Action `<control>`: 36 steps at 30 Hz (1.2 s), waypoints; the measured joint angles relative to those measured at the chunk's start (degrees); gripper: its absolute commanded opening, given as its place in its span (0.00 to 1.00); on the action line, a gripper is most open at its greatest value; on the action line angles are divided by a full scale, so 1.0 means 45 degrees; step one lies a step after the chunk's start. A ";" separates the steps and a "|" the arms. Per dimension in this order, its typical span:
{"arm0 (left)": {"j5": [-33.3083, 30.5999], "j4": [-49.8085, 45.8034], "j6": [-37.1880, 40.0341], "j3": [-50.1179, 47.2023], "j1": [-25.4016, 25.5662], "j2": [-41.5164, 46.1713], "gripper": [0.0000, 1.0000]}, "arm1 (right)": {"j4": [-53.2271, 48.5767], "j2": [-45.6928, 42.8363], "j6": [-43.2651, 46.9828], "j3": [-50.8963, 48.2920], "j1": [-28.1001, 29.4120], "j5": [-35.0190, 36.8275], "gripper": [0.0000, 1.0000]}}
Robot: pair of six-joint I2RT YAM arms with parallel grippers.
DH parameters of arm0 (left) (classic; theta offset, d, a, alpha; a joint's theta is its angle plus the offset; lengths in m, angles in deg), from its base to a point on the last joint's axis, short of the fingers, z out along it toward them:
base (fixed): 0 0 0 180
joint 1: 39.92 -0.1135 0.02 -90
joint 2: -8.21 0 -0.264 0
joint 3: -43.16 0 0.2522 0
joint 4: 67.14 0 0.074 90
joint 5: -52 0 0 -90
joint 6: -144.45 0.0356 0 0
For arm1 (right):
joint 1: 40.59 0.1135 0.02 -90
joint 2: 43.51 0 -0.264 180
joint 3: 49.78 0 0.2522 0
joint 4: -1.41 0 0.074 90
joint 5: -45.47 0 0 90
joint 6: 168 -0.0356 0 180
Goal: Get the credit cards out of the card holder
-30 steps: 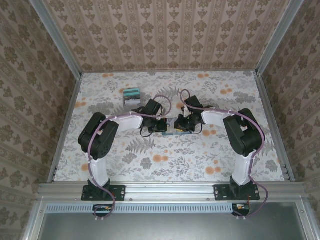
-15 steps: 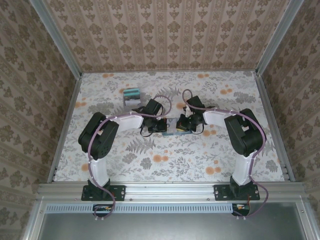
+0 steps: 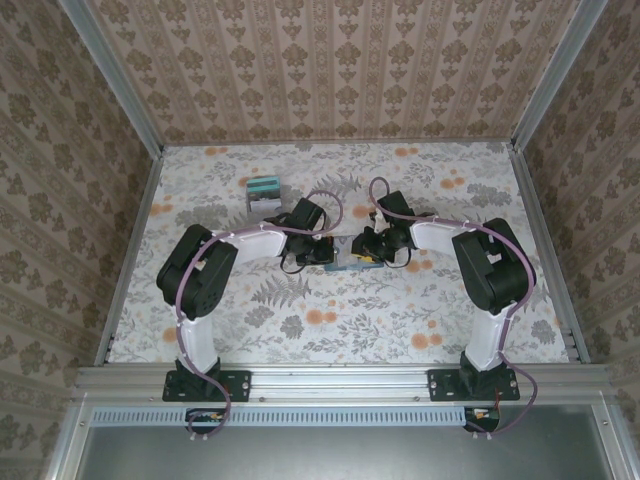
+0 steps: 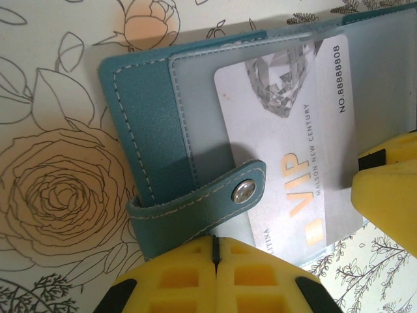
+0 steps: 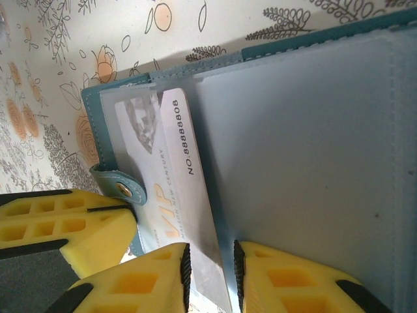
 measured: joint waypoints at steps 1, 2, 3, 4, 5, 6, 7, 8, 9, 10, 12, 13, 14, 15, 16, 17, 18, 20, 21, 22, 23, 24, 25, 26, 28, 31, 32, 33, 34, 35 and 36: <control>0.0000 0.0000 0.0000 0.0000 0.0000 0.0000 0.00 | 0.0005 0.0019 0.0000 0.0029 0.0000 -0.0010 0.28; 0.0005 0.0000 -0.0005 0.0000 0.0000 0.0000 0.00 | 0.0010 0.0068 0.0000 0.0078 0.0000 -0.0010 0.27; 0.0000 0.0000 0.0000 0.0000 0.0000 0.0000 0.00 | 0.0019 0.0141 0.0005 0.0146 0.0000 -0.0015 0.25; 0.0000 0.0000 0.0000 0.0000 0.0010 0.0000 0.00 | 0.0039 0.0243 0.0005 0.0243 0.0000 -0.0019 0.24; 0.0000 0.0000 0.0000 0.0000 0.0010 0.0000 0.00 | 0.0044 0.0330 0.0005 0.0321 0.0000 -0.0024 0.23; 0.0000 -0.0005 0.0000 0.0000 0.0010 0.0000 0.00 | 0.0049 0.0432 0.0024 0.0408 -0.0010 -0.0058 0.20; 0.0000 -0.0010 -0.0005 0.0000 0.0005 0.0000 0.00 | 0.0063 0.0515 0.0049 0.0471 -0.0010 -0.0063 0.17; 0.0000 -0.0019 -0.0005 0.0000 0.0005 0.0000 0.00 | 0.0087 0.0549 0.0034 0.0481 -0.0010 -0.0073 0.15; 0.0000 -0.0024 -0.0005 0.0000 0.0005 0.0000 0.00 | 0.0087 0.0554 0.0044 0.0486 -0.0010 -0.0068 0.12; -0.0005 -0.0029 -0.0005 0.0000 0.0005 0.0000 0.00 | 0.0092 0.0554 0.0068 0.0481 -0.0010 -0.0063 0.10; -0.0005 -0.0029 -0.0010 0.0000 0.0005 0.0000 0.00 | 0.0102 0.0554 0.0058 0.0481 -0.0024 -0.0058 0.07; -0.0010 -0.0034 -0.0010 0.0000 0.0005 0.0000 0.00 | 0.0121 0.0549 0.0049 0.0476 -0.0039 -0.0058 0.06; -0.0010 -0.0034 -0.0010 0.0000 0.0005 0.0000 0.00 | 0.0189 0.0539 0.0044 0.0437 -0.0063 -0.0058 0.06; -0.0010 -0.0034 -0.0015 0.0000 0.0005 0.0000 0.00 | 0.0301 0.0525 0.0039 0.0350 -0.0087 -0.0063 0.05; -0.0015 -0.0034 -0.0049 0.0000 0.0005 0.0000 0.00 | 0.0432 0.0476 0.0034 0.0214 -0.0117 -0.0063 0.05; -0.0015 -0.0039 -0.0053 0.0000 0.0005 0.0000 0.00 | 0.0588 0.0403 0.0024 0.0073 -0.0146 -0.0063 0.05; -0.0015 -0.0034 -0.0053 0.0000 0.0005 0.0000 0.00 | 0.0724 0.0282 -0.0005 -0.0112 -0.0189 -0.0058 0.04; -0.0015 -0.0034 -0.0058 0.0000 0.0005 0.0000 0.00 | 0.0903 0.0039 -0.0015 -0.0457 -0.0325 -0.0053 0.04; -0.0015 -0.0039 -0.0058 0.0000 0.0005 0.0000 0.00 | 0.0981 -0.0102 -0.0029 -0.0641 -0.0423 -0.0049 0.04; -0.0010 -0.0039 -0.0058 0.0000 0.0005 0.0000 0.00 | 0.1039 -0.0219 -0.0049 -0.0801 -0.0520 -0.0044 0.04; -0.0015 -0.0039 -0.0058 0.0000 0.0005 0.0000 0.00 | 0.1069 -0.0335 -0.0053 -0.0937 -0.0617 -0.0010 0.03; -0.0010 -0.0039 -0.0058 0.0000 0.0005 0.0000 0.00 | 0.1083 -0.0457 -0.0058 -0.1078 -0.0719 0.0010 0.03; -0.0010 -0.0039 -0.0058 0.0000 0.0005 0.0000 0.00 | 0.1083 -0.0568 -0.0053 -0.1200 -0.0821 0.0039 0.03; -0.0015 -0.0039 -0.0058 0.0000 0.0005 0.0000 0.00 | 0.1078 -0.0670 -0.0053 -0.1292 -0.0908 0.0049 0.03; -0.0015 -0.0039 -0.0058 0.0000 0.0005 0.0000 0.00 | 0.1025 -0.0865 -0.0049 -0.1423 -0.1083 0.0117 0.03; -0.0005 -0.0039 -0.0058 0.0000 -0.0005 0.0000 0.00 | 0.0894 -0.1243 0.0005 -0.1554 -0.1365 0.0238 0.02; -0.0005 -0.0039 -0.0058 0.0000 -0.0005 0.0000 0.00 | 0.0797 -0.1399 0.0053 -0.1559 -0.1467 0.0277 0.01; -0.0005 -0.0039 -0.0058 0.0000 -0.0005 0.0000 0.00 | 0.0704 -0.1564 0.0117 -0.1559 -0.1554 0.0291 0.00; -0.0005 -0.0039 -0.0058 0.0000 -0.0005 0.0000 0.00 | 0.0617 -0.1695 0.0194 -0.1559 -0.1613 0.0325 0.00; -0.0005 -0.0049 -0.0058 0.0000 -0.0005 0.0005 0.06 | 0.0491 -0.1875 0.0306 -0.1554 -0.1671 0.0345 0.00; -0.0005 -0.0078 -0.0058 0.0019 -0.0005 0.0010 0.15 | 0.0325 -0.2059 0.0398 -0.1535 -0.1715 0.0379 0.00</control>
